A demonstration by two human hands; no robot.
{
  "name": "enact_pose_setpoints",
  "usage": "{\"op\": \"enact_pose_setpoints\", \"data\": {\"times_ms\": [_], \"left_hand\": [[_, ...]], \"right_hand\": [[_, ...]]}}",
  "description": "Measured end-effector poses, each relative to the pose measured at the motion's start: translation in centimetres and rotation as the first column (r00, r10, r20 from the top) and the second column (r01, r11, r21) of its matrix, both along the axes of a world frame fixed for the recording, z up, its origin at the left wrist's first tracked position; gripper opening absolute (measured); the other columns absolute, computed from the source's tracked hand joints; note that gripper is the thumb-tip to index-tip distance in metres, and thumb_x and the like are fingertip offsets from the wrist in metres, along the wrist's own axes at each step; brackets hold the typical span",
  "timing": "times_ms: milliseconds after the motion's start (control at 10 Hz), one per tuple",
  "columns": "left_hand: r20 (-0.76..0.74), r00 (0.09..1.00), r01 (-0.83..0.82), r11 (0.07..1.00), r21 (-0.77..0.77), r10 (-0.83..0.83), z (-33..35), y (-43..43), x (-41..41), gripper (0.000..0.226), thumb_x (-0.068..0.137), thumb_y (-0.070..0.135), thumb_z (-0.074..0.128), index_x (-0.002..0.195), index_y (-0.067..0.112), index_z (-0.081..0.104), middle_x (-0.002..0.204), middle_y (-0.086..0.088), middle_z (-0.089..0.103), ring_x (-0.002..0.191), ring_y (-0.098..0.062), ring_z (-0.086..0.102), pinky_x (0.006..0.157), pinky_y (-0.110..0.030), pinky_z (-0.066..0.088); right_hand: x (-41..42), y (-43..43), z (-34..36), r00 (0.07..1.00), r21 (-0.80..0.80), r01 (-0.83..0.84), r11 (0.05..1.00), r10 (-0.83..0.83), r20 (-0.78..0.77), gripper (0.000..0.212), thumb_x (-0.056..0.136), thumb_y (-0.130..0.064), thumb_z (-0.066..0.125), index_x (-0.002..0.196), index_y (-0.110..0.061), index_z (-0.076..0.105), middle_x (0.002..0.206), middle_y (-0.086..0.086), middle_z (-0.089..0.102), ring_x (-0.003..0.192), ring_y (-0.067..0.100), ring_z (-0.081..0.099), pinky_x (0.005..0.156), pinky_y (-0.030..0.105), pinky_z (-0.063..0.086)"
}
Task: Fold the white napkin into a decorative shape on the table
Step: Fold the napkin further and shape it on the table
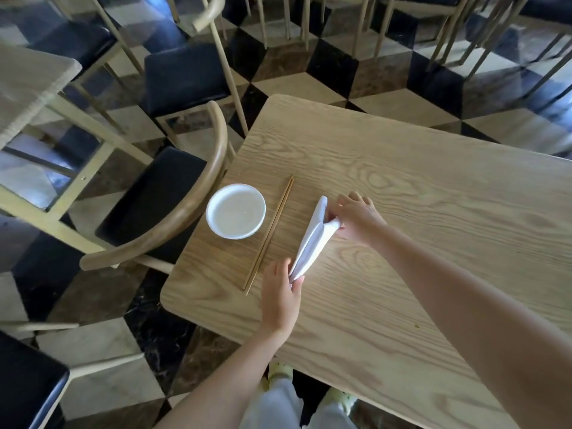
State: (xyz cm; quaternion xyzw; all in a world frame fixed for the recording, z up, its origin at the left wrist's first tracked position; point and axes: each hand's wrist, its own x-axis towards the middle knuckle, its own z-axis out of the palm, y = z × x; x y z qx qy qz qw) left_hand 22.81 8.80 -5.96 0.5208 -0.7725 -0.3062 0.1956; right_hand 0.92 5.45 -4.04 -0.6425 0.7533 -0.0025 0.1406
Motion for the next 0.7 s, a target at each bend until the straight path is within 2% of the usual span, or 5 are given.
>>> {"op": "enact_pose_setpoints", "data": {"times_ms": [100, 300, 500, 600, 700], "left_hand": [[0.009, 1.0, 0.029, 0.999, -0.021, -0.029, 0.1, -0.1, 0.2, 0.031, 0.076, 0.006, 0.072, 0.103, 0.0, 0.058, 0.088, -0.014, 0.06, 0.077, -0.029, 0.058, 0.059, -0.032, 0.051], [0.033, 0.997, 0.069, 0.997, -0.043, -0.067, 0.2, -0.2, 0.1, 0.029, 0.076, 0.006, 0.072, 0.1, -0.001, 0.057, 0.089, -0.015, 0.058, 0.079, -0.031, 0.056, 0.062, -0.04, 0.054], [0.197, 0.962, 0.186, 0.982, 0.024, -0.188, 0.3, -0.7, 0.3, 0.059, 0.074, 0.033, 0.074, 0.117, 0.001, 0.048, 0.105, -0.015, 0.056, 0.095, -0.03, 0.054, 0.079, -0.034, 0.045], [0.303, 0.928, 0.231, 0.973, -0.003, -0.219, 1.8, -1.2, -0.3, 0.074, 0.077, 0.053, 0.062, 0.128, 0.004, 0.04, 0.113, -0.014, 0.055, 0.101, -0.03, 0.053, 0.082, -0.036, 0.044], [0.26, 0.937, 0.262, 0.962, -0.082, -0.234, 5.0, -3.4, -2.9, 0.07, 0.079, 0.052, 0.061, 0.126, 0.004, 0.041, 0.114, -0.017, 0.054, 0.105, -0.033, 0.052, 0.084, -0.04, 0.044]], "right_hand": [[-1.1, 0.5, 0.7, 0.997, 0.054, -0.083, 0.995, 0.082, 0.012, 0.017, 0.079, -0.025, 0.059, 0.096, -0.022, 0.059, 0.103, -0.002, 0.058, 0.107, 0.025, 0.043, 0.088, 0.038, 0.033], [-1.8, 2.3, 0.5, 0.998, 0.107, -0.016, 0.994, 0.023, -0.063, 0.027, 0.084, -0.023, 0.054, 0.11, -0.021, 0.058, 0.108, 0.0, 0.058, 0.112, 0.025, 0.042, 0.093, 0.039, 0.033], [-1.6, 4.1, 0.4, 0.968, 0.133, 0.248, 0.96, -0.251, 0.007, 0.032, 0.083, -0.025, 0.057, 0.114, -0.02, 0.056, 0.123, 0.007, 0.05, 0.12, 0.03, 0.036, 0.096, 0.042, 0.033], [-1.2, 4.8, 1.2, 0.916, 0.162, 0.374, 0.913, -0.391, 0.092, 0.039, 0.081, -0.027, 0.06, 0.119, -0.022, 0.052, 0.128, 0.007, 0.046, 0.125, 0.031, 0.034, 0.1, 0.044, 0.034], [-1.3, 5.3, 2.8, 0.868, 0.257, 0.439, 0.861, -0.48, 0.125, 0.048, 0.082, -0.031, 0.058, 0.128, -0.022, 0.046, 0.137, 0.007, 0.043, 0.13, 0.031, 0.032, 0.105, 0.042, 0.032]]}}
